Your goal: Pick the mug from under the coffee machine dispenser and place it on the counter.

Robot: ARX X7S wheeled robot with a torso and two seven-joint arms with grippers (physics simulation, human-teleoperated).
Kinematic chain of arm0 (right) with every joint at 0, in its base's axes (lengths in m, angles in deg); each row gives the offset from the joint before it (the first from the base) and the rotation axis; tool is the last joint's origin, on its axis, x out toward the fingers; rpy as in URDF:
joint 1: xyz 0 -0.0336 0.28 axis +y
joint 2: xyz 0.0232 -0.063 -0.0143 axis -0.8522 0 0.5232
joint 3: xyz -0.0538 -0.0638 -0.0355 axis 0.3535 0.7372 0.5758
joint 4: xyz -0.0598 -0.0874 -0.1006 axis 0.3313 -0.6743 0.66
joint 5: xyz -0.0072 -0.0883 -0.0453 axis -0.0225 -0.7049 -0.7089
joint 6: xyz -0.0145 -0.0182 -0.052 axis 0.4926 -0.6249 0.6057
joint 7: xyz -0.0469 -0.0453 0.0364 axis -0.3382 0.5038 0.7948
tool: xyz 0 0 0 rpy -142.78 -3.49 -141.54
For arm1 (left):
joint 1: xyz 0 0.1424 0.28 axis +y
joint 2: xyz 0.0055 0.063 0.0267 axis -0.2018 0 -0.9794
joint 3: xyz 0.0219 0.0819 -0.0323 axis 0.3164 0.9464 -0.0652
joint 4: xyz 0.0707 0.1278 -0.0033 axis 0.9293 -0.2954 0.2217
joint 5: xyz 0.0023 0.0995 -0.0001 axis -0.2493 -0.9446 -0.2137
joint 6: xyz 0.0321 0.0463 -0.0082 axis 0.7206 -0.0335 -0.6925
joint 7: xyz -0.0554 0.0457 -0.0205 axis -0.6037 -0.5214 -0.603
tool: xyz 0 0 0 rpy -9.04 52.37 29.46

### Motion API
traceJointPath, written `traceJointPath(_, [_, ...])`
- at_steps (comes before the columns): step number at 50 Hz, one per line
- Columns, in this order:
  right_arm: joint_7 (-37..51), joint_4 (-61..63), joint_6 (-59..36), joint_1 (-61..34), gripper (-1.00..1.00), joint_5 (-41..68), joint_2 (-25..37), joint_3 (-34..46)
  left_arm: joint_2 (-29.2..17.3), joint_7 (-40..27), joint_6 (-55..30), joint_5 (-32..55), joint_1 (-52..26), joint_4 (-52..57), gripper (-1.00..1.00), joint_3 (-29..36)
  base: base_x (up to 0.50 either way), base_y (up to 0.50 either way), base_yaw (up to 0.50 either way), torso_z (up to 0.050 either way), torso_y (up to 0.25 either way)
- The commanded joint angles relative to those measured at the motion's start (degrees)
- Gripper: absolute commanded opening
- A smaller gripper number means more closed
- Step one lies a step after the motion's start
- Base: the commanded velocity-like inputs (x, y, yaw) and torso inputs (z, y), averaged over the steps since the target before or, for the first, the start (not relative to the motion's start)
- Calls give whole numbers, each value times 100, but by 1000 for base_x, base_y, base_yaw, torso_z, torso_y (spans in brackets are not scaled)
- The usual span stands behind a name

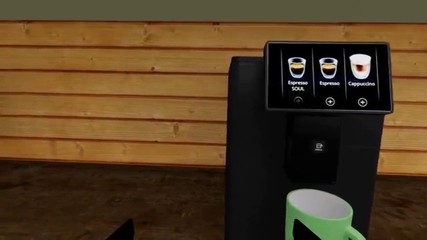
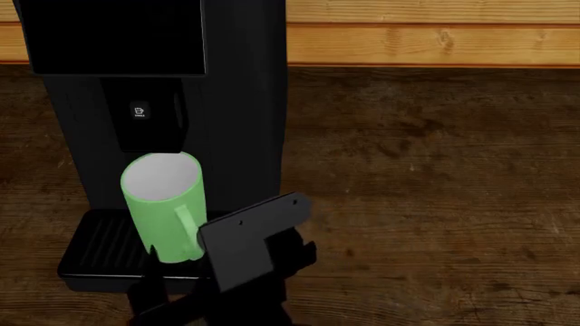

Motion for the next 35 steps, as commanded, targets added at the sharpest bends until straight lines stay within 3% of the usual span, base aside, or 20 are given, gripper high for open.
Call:
traceJointPath(1, [-310, -450, 59, 140, 100, 150, -118, -77, 29, -37, 39, -40, 129, -41, 100, -34, 0, 0, 0, 0, 0])
traceJointPath(23, [-264, -524, 16, 111, 100, 2, -199, -97, 52, -55, 56, -34, 287, -100, 100, -138, 0, 0, 0, 0, 0])
traceJointPath(24, [-238, -496, 24, 115, -100, -17, -185, -97, 46, -52, 57, -31, 290, -99, 100, -143, 0, 0, 0, 0, 0])
traceJointPath(35, [-35, -158, -13, 76, -100, -153, -78, -72, 42, -28, 49, 7, 334, -129, 100, -201, 1, 0, 0, 0, 0])
